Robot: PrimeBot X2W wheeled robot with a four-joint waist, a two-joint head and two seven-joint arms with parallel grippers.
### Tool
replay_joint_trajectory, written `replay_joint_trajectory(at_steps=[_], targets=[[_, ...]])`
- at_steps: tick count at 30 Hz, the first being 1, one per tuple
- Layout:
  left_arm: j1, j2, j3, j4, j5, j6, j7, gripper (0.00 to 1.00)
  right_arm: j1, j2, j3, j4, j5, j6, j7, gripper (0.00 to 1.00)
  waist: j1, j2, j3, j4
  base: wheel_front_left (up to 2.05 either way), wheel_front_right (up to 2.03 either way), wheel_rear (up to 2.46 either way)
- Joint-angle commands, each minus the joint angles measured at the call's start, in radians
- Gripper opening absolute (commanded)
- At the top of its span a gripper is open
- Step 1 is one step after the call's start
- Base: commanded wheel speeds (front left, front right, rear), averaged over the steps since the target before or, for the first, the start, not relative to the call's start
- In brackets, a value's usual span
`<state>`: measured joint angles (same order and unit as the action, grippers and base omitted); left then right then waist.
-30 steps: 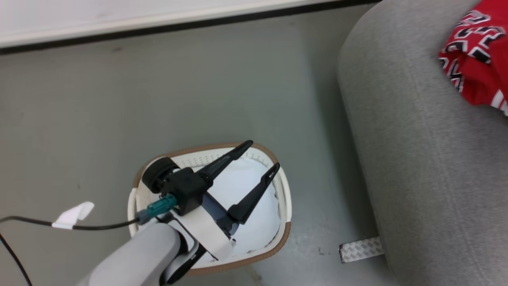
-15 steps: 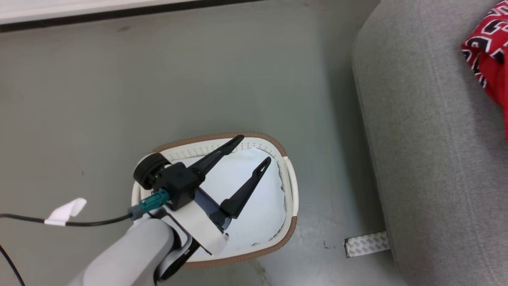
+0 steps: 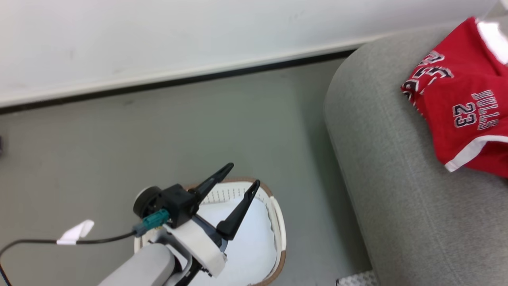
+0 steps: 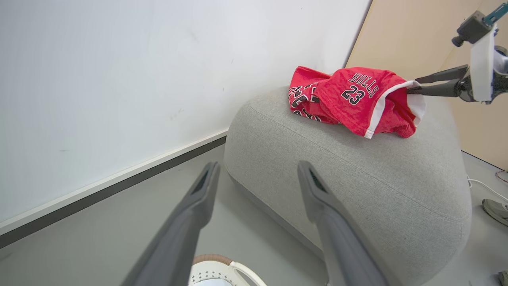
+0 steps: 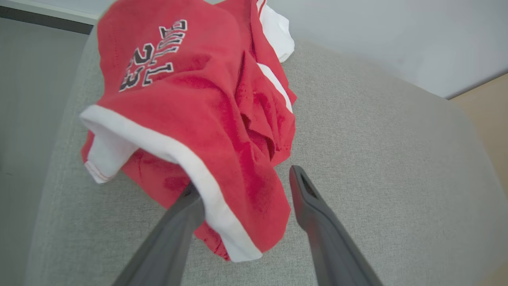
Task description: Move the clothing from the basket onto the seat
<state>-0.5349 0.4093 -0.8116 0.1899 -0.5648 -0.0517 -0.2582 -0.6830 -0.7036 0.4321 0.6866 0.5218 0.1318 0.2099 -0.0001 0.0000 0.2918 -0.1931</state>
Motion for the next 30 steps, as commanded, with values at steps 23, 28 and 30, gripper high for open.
replay_joint_trajectory(at_steps=[23,28,30], targets=[[0.225,0.010,0.275,-0.025,0.007,0.104,-0.006,1.00,0.159,-0.034,0.024,-0.403,0.213,-0.002,-0.270,1.00,0.0001,0.0000,-0.304,0.091,0.00,0.00,0.00],[0.296,-0.002,0.381,-0.043,0.033,0.115,-0.006,1.00,0.273,0.065,-0.105,-0.456,0.106,-0.002,-0.376,1.00,0.0001,0.0000,-0.322,0.137,0.00,0.00,0.00],[0.324,-0.011,0.428,-0.052,0.040,0.113,-0.006,1.00,0.331,0.129,-0.164,-0.473,0.052,-0.002,-0.403,1.00,0.0001,0.0000,-0.328,0.151,0.00,0.00,0.00]])
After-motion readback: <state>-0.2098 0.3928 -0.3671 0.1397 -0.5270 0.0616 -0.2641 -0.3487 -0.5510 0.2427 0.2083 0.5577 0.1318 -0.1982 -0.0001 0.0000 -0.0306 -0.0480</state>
